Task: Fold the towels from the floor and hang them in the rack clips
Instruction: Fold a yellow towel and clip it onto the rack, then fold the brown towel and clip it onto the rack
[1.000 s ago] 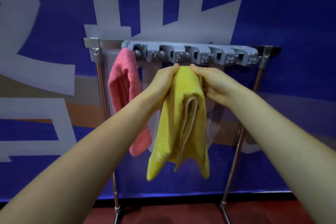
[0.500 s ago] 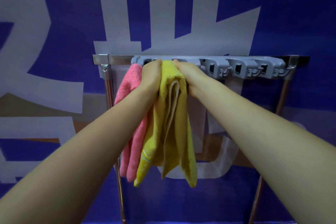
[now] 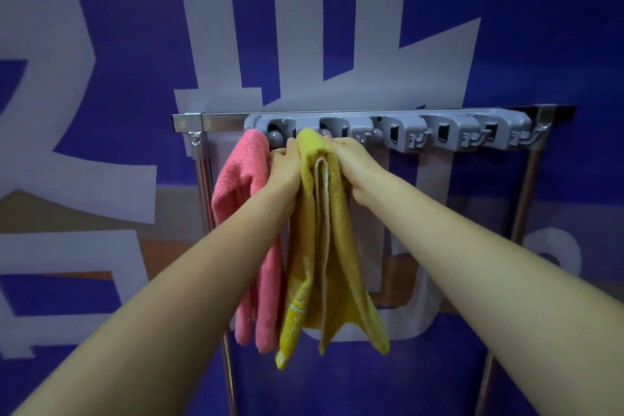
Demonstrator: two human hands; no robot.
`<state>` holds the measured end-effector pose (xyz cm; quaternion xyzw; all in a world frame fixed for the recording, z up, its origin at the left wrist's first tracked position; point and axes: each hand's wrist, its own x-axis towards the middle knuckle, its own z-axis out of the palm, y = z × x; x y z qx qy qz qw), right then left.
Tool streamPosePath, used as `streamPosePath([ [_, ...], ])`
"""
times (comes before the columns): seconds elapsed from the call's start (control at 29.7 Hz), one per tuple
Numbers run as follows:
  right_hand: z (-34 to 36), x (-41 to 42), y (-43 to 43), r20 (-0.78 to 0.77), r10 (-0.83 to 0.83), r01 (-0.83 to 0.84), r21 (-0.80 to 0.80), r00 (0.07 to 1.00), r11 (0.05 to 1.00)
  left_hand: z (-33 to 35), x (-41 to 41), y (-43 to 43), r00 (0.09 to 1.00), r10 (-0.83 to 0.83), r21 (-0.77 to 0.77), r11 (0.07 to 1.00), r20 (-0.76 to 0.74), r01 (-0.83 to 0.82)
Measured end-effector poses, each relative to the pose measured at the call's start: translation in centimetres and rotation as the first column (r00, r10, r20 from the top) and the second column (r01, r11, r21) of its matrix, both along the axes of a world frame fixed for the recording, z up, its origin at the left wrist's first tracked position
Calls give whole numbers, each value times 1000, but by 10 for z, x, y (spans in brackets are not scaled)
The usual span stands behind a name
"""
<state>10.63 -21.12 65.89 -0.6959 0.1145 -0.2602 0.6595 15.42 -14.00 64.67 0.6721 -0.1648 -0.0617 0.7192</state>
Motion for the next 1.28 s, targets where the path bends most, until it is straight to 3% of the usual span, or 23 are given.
streamPosePath([
  [0.24,-33,-69,27,44,-51,49,55,998,997,-26,-49,9,998,-58,-185,981,13,59],
  [0.47,-88,-156,38,-73,12,-3,113,997,994,-89,-107,44,995,-103,67,993,13,102],
  [0.67,-169,-236,52,-293,58,6,212,954,977,-165,-193,79,982,-107,197,971,-156,137],
  [0.91,-278,-321,62,-521,105,78,316,847,946,-262,-273,108,910,-165,334,893,-381,302],
  [1.28,-408,-336,31,-681,62,252,352,730,901,-382,-255,115,775,-116,322,864,-621,387],
])
